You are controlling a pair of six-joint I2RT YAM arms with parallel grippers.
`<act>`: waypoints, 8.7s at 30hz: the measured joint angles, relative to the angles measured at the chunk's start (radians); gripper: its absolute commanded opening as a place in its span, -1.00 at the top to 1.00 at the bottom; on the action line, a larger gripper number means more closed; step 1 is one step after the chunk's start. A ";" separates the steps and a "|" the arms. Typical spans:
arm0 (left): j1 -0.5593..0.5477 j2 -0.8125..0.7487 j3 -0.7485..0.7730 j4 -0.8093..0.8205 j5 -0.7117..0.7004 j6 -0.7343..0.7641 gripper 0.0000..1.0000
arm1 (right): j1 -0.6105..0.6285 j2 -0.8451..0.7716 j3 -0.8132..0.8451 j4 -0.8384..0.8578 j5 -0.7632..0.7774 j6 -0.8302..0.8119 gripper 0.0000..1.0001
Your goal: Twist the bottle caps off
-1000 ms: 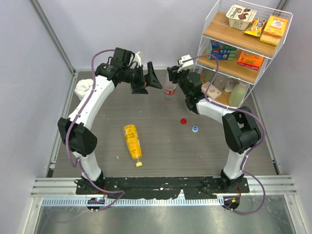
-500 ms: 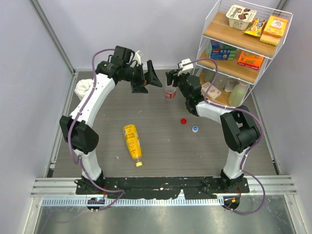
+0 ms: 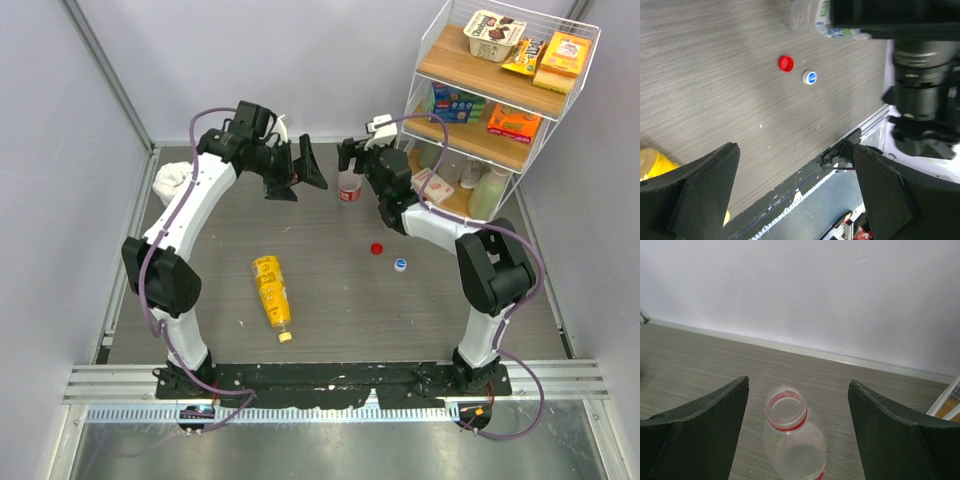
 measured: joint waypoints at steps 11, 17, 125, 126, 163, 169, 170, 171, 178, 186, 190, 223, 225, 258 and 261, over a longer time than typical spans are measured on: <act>0.000 -0.178 -0.204 -0.079 -0.100 0.050 -0.99 | 0.002 -0.142 0.173 -0.243 -0.010 0.163 -0.70; -0.012 -0.389 -0.435 -0.085 -0.137 0.018 -0.99 | 0.002 -0.281 0.222 -0.482 -0.036 0.321 -0.74; -0.156 -0.209 -0.844 0.249 -0.328 -0.036 -0.99 | -0.168 -0.258 0.510 -1.392 -0.647 0.619 -0.86; -0.153 -0.186 -0.814 0.250 -0.327 -0.024 -0.99 | -0.169 -0.243 0.520 -1.394 -0.651 0.619 -0.86; -0.101 -0.082 -0.748 0.269 -0.219 -0.414 -0.99 | -0.211 -0.201 0.531 -1.427 -0.724 0.608 -0.86; -0.104 0.007 -0.659 0.256 -0.225 -0.402 -0.97 | -0.217 -0.211 0.530 -1.427 -0.724 0.595 -0.86; -0.106 0.021 -0.641 0.245 -0.226 -0.385 -0.96 | -0.218 -0.211 0.530 -1.428 -0.724 0.593 -0.86; -0.108 0.034 -0.622 0.235 -0.229 -0.370 -0.96 | -0.219 -0.211 0.530 -1.431 -0.722 0.587 -0.86; -0.121 0.122 -0.499 0.148 -0.252 -0.213 -0.90 | -0.230 -0.228 0.528 -1.452 -0.687 0.572 -0.86; -0.190 0.186 -0.468 0.028 -0.407 -0.043 -0.91 | -0.351 -0.423 0.264 -1.190 -0.755 0.791 -0.86; -0.240 0.186 -0.460 0.003 -0.456 0.003 -0.92 | -0.403 -0.435 0.175 -1.103 -0.791 0.924 -0.86; -0.265 -0.143 -0.747 0.142 -0.545 0.077 -0.01 | -0.290 -0.325 0.546 -1.582 -0.704 0.671 -0.86; -0.265 -0.205 -0.736 0.130 -0.546 0.085 0.00 | -0.254 -0.303 0.602 -1.603 -0.689 0.661 -0.86; -0.386 -0.715 -0.560 0.074 -0.361 -0.030 0.12 | 0.041 -0.267 0.528 -1.246 -0.729 0.979 0.45; -0.386 -0.732 -0.567 0.071 -0.367 -0.030 -0.11 | 0.045 -0.269 0.520 -1.234 -0.732 0.992 0.74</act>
